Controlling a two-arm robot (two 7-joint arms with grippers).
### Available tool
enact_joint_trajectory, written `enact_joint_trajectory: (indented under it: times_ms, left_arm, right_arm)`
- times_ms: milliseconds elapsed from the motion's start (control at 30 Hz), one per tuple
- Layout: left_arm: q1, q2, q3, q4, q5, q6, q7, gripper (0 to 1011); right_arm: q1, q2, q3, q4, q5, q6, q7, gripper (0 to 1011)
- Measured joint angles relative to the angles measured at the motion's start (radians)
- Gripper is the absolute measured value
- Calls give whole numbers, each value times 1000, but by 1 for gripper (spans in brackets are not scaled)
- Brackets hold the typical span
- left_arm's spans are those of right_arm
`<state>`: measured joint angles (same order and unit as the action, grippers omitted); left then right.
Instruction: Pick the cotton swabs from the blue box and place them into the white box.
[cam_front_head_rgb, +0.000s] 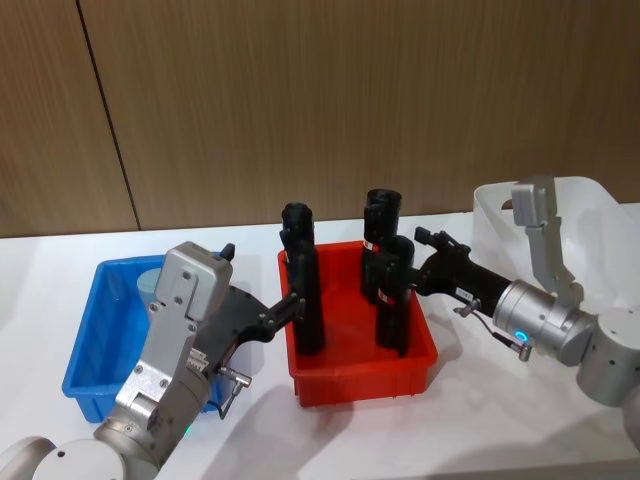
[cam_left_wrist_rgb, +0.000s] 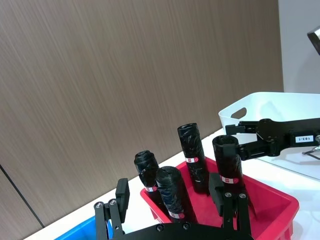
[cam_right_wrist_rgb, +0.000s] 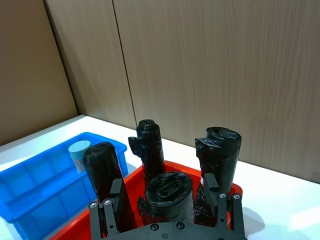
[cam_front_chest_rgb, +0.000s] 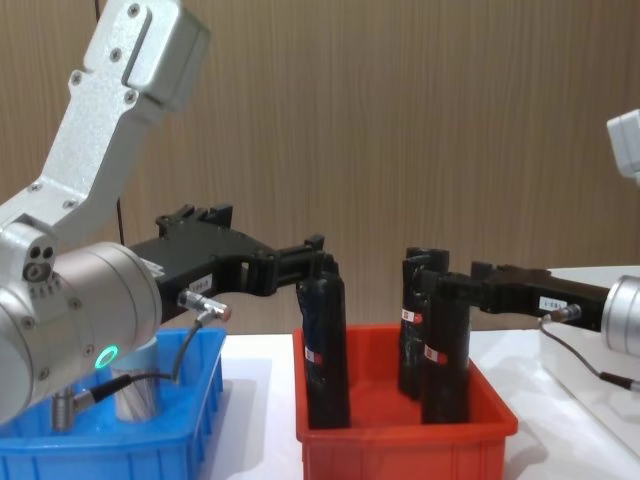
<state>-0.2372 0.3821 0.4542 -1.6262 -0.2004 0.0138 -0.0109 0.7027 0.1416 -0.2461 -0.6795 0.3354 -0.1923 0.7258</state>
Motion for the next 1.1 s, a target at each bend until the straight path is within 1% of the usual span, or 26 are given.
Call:
enact_joint_trajectory:
  times_ms: [100,267,367,600,767,800,900,933,967,1067,1100]
  left_arm:
    - [0,0,0,0,0,0,0,1004]
    - [0,0,0,0,0,0,0,1004]
    - [0,0,0,0,0,0,0,1004]
    - [0,0,0,0,0,0,0,1004]
    - [0,0,0,0,0,0,0,1004]
    - [0,0,0,0,0,0,0,1004]
    - [0,0,0,0,0,0,0,1004]
    - [0,0,0,0,0,0,0,1004]
    - [0,0,0,0,0,0,0,1004]
    - [0,0,0,0,0,0,0,1004]
    - [0,0,0,0,0,0,0,1004]
  right_arm:
    - [10,-3,-2,18,0,-7,6,1002]
    - [40,-14,-8,74,-2,-25,21,1002]
    - [52,-17,-11,96,-3,-32,26,1001]
    - [94,-33,-21,180,-9,-59,42,1002]
    - [118,-42,-27,228,-11,-76,50,996]
    - [126,-45,-28,244,-12,-81,52,957]
    - [135,-48,-30,263,-12,-89,53,918]
    - [138,-49,-30,269,-13,-92,54,868]
    - [144,-52,-31,281,-13,-97,55,862]
    - [154,-56,-32,303,-14,-106,57,786]
    - [160,-58,-33,314,-14,-111,58,747]
